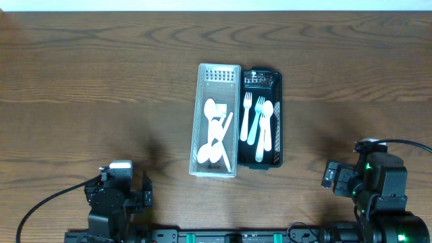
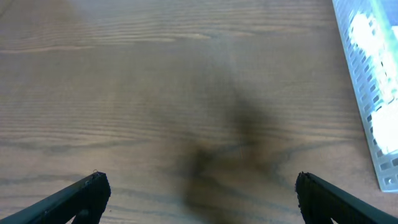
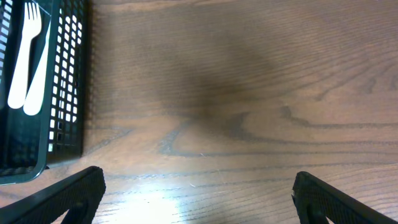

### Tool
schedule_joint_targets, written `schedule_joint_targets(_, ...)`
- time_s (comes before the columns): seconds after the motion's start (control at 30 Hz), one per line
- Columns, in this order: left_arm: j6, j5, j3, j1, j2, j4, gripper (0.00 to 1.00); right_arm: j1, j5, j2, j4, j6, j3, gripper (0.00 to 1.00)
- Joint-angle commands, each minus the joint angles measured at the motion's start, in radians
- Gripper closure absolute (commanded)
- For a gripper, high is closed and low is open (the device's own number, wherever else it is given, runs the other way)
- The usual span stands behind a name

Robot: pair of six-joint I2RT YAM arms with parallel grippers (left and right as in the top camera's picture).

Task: Pack container

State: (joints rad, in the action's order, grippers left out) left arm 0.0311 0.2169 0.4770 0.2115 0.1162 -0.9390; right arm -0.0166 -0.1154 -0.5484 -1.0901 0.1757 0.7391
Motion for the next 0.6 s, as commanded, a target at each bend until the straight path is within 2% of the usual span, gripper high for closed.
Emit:
schedule_joint_targets(0.0, 0.013, 0.004, 0.005, 0.005, 0.005, -0.001, 0.02, -0.007, 0.000, 0.006, -0.003, 0.011, -0.003, 0.01)
schedule_joint_targets(0.57, 0.013, 0.004, 0.005, 0.005, 0.005, -0.002, 0.02, -0.007, 0.000, 0.006, -0.003, 0.011, -0.003, 0.01)
